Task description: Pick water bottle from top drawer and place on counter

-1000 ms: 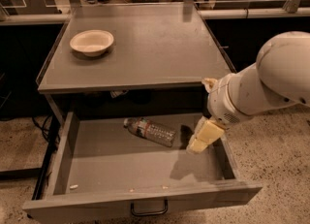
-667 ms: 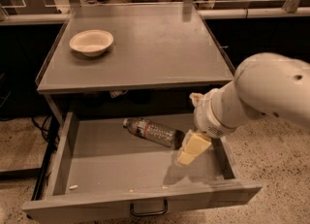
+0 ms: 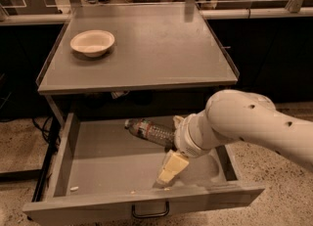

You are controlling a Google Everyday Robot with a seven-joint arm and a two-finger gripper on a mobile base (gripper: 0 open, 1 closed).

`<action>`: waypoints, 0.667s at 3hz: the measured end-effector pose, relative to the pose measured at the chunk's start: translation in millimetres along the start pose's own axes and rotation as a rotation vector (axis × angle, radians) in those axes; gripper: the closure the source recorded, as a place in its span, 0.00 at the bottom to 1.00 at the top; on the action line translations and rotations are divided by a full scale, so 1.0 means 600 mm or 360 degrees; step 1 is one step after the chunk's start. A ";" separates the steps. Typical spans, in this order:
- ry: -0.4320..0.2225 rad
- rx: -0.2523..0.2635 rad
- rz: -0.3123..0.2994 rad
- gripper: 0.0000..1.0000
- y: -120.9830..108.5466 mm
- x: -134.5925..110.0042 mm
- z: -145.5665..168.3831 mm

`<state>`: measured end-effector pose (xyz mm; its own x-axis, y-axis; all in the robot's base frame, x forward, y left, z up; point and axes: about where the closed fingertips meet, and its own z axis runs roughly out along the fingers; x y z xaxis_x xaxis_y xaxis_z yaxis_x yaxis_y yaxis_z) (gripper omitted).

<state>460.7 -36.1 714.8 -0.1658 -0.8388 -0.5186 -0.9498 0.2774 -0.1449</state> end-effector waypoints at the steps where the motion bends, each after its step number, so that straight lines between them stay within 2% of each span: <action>1: -0.0056 0.0076 -0.0053 0.00 -0.034 -0.043 0.040; 2: -0.0056 0.0076 -0.0054 0.00 -0.034 -0.043 0.040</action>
Offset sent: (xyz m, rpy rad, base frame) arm 0.0249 0.0221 -0.0045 0.0152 -0.0493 0.0041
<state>490.8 -8.7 711.0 -0.1237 -0.8311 -0.5422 -0.9407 0.2721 -0.2026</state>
